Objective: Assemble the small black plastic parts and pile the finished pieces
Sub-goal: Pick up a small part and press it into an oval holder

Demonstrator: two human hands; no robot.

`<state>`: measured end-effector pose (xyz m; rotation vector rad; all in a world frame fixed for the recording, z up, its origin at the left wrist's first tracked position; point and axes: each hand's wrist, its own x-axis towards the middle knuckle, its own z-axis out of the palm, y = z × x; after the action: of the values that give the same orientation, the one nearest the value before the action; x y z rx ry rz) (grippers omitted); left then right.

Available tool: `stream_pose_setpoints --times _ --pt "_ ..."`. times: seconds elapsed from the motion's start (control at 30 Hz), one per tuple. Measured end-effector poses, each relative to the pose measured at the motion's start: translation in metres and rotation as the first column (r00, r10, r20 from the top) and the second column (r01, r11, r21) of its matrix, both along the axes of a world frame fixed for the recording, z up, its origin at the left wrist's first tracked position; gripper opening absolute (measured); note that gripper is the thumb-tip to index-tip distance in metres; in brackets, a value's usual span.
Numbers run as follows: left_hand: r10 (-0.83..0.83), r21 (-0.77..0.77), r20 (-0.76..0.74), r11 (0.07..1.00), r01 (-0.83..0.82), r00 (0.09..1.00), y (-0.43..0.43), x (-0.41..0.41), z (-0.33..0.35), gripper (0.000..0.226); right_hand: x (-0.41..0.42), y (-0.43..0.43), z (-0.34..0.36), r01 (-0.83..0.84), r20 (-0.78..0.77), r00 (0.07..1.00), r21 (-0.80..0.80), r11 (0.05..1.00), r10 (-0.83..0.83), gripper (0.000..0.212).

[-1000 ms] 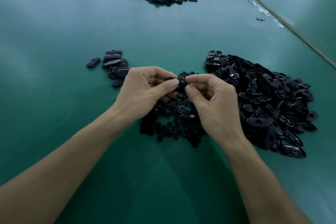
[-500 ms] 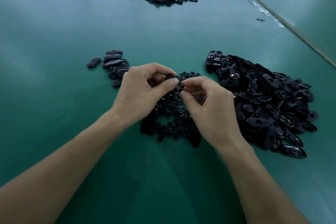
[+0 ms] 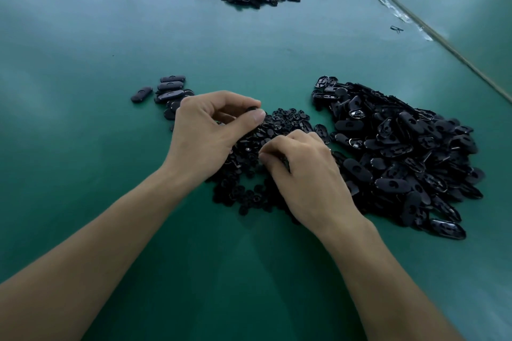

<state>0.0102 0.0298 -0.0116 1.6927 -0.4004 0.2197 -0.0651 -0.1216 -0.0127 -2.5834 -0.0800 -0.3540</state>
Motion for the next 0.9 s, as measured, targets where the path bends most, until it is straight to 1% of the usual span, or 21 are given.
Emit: stream_pose_setpoints --times 0.13,0.27,0.37,0.53,0.63,0.77,0.9 --pt "0.009 -0.027 -0.036 1.000 -0.010 0.999 0.001 0.000 0.000 0.013 0.001 0.001 0.002 -0.006 0.090 0.996 0.194 0.981 -0.012 0.011" --pt "-0.017 -0.076 -0.111 0.997 0.008 0.994 0.001 -0.002 -0.001 0.013 0.002 0.001 0.004 0.010 0.173 0.983 0.278 0.961 -0.060 0.012" --pt "-0.049 -0.105 -0.132 0.994 0.035 0.990 -0.001 -0.003 0.000 0.012 0.002 0.000 0.004 0.018 0.205 0.974 0.365 0.931 -0.099 0.008" --pt "-0.070 -0.123 -0.152 0.991 0.052 0.986 -0.002 -0.005 0.001 0.014 0.004 -0.004 0.006 0.038 0.172 0.976 0.456 0.889 -0.130 0.014" --pt "-0.101 -0.118 -0.166 0.990 0.082 0.981 -0.003 -0.007 0.002 0.015 0.004 -0.007 0.006 0.027 0.170 0.977 0.505 0.862 -0.130 0.013" --pt "-0.144 -0.069 -0.191 0.989 0.133 0.971 -0.005 -0.010 0.005 0.018 0.005 -0.008 0.006 0.031 0.164 0.976 0.544 0.838 -0.143 0.016" --pt "-0.146 -0.009 -0.146 0.989 0.147 0.978 -0.007 -0.012 0.005 0.022 0.005 -0.008 0.006 0.032 0.141 0.979 0.602 0.797 -0.145 0.018"
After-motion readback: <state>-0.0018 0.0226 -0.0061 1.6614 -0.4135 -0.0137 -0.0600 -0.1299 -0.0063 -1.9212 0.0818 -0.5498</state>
